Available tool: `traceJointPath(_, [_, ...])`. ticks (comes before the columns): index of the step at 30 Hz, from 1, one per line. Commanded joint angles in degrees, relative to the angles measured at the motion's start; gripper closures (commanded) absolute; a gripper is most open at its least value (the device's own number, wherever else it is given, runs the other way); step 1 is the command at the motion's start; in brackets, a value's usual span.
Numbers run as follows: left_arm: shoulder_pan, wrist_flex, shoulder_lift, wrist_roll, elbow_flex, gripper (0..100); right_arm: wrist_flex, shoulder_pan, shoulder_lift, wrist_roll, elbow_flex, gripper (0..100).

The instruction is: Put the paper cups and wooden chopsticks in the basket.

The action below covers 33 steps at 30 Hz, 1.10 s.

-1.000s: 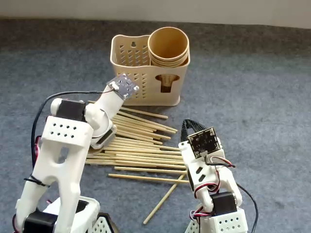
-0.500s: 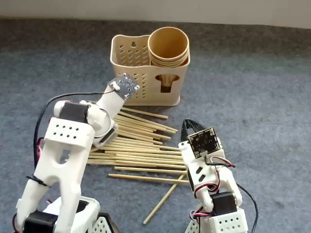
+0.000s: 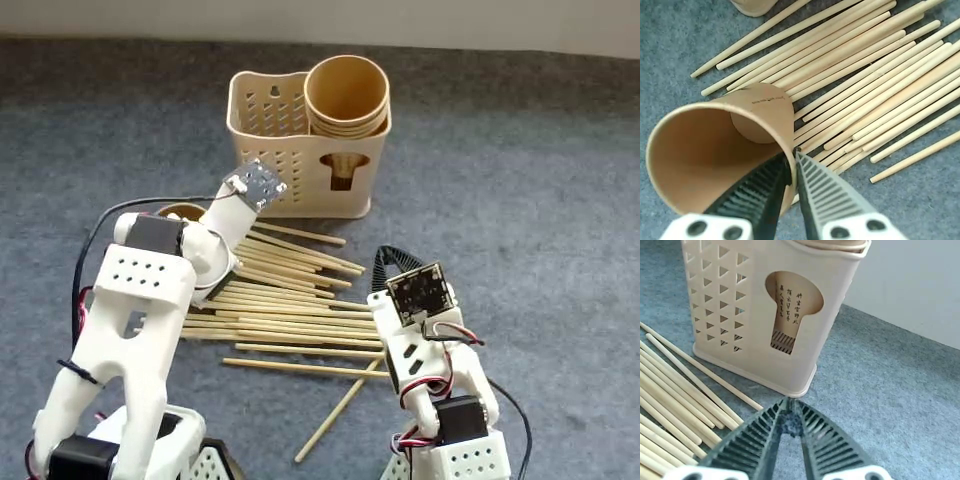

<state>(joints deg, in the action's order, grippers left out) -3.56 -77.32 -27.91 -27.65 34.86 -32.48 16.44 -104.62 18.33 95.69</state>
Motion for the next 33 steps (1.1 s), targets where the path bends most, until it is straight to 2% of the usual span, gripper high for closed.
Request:
traceJointPath(1, [-0.2, 0.4, -0.7, 0.1, -5.9, 99, -0.3, -0.2, -0.7, 0.7, 5.7, 98.9])
traceJointPath(8, [-0.5, -7.6, -0.7, 0.4, -16.7, 99, -0.3, -0.2, -0.7, 0.7, 5.7, 98.9])
traceJointPath(18, [-0.1, -13.5, -0.7, 1.2, -32.4, 99, -0.3, -0.2, -0.7, 0.7, 5.7, 98.9])
traceJointPath(27, [-1.1, -14.2, -0.5, 9.2, -44.7, 99, -0.3, -0.2, -0.7, 0.7, 5.7, 98.9])
traceJointPath(33, [-10.5, -8.4, -0.1, 9.1, -46.5, 99, -0.3, -0.2, -0.7, 0.7, 5.7, 98.9])
